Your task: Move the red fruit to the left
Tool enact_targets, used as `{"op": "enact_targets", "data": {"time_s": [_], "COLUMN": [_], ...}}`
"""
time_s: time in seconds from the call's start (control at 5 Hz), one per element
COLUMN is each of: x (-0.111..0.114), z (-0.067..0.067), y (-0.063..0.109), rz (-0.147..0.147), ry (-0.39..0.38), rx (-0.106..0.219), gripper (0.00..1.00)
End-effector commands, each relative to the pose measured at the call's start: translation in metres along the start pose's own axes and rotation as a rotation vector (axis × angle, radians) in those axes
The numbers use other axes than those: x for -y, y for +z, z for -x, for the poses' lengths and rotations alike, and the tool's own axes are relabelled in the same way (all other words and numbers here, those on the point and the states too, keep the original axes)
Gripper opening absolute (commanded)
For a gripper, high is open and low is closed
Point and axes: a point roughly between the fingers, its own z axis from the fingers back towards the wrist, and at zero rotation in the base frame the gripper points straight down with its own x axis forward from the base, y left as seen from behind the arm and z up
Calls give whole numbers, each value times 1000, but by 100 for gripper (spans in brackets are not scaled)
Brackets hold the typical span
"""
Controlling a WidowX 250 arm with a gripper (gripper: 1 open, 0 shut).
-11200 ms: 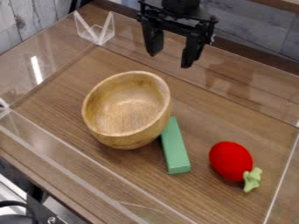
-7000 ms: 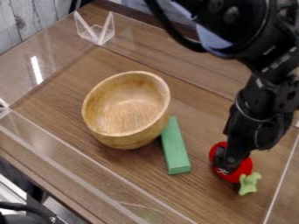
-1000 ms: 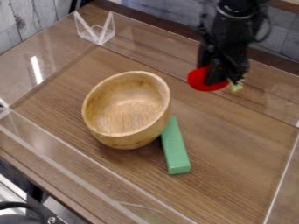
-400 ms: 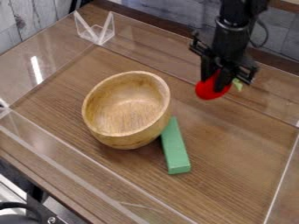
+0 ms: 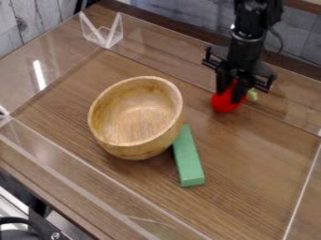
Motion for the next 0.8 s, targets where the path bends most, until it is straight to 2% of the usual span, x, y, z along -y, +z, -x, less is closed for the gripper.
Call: {"op": "enact_targets", "data": {"time_s": [0.0,0.2,0.6], "x": [-18,-27,-29], "z": [-18,-18,-10], "y": [19,18,14], "rz": [23,37,72], "ry": [62,95,65], "rx": [67,59,50], "gripper": [100,100,100]}}
